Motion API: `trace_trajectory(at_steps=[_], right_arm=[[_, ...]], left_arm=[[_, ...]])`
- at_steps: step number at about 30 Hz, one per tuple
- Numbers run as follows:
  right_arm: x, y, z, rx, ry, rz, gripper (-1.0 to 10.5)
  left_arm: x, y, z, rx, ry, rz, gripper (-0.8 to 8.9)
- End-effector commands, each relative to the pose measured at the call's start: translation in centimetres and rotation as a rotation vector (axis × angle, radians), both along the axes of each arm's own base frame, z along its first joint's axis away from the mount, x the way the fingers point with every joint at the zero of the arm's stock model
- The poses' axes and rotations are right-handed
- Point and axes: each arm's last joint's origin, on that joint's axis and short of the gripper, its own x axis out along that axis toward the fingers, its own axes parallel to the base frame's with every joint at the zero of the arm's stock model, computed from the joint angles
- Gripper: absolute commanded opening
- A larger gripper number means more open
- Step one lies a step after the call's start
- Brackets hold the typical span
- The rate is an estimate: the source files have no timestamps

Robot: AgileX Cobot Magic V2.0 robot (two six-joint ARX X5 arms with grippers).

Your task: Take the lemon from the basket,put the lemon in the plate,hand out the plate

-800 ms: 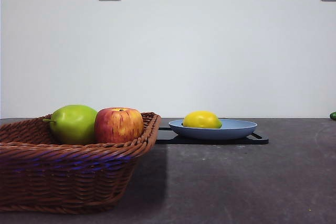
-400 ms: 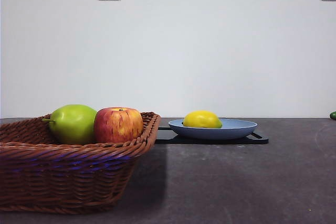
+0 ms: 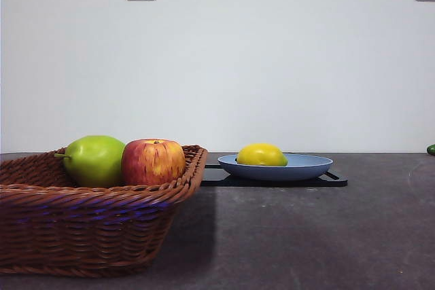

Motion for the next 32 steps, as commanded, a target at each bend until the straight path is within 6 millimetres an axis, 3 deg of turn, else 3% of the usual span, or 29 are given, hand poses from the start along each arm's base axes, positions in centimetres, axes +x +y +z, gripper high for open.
trace_trajectory(at_steps=[1, 4, 7, 13, 21, 24, 32], right_arm=[[0.0, 0.0, 0.3, 0.013, -0.009, 0.002, 0.0], [0.0, 0.0, 0.3, 0.013, -0.010, 0.003, 0.0], [0.0, 0.0, 0.3, 0.013, -0.009, 0.002, 0.0], [0.0, 0.0, 0.3, 0.013, -0.010, 0.002, 0.0], [0.0, 0.0, 0.3, 0.013, -0.009, 0.002, 0.0], [0.0, 0.0, 0.3, 0.013, -0.009, 0.003, 0.0], [0.0, 0.0, 0.3, 0.013, -0.009, 0.002, 0.0]], left_arm=[[-1.0, 0.5, 0.3, 0.031, -0.024, 0.021, 0.09], [-2.4, 1.4, -0.6, 0.032, -0.037, 0.079, 0.09], [-3.3, 2.4, -2.8, 0.028, -0.071, 0.179, 0.09], [-2.9, 3.6, -7.6, 0.020, -0.150, 0.340, 0.09], [-2.2, 4.3, -13.4, 0.002, -0.082, 0.426, 0.09], [-2.1, 4.3, -14.6, -0.002, -0.053, 0.432, 0.09], [-2.0, 4.3, -14.5, 0.001, -0.060, 0.431, 0.09]])
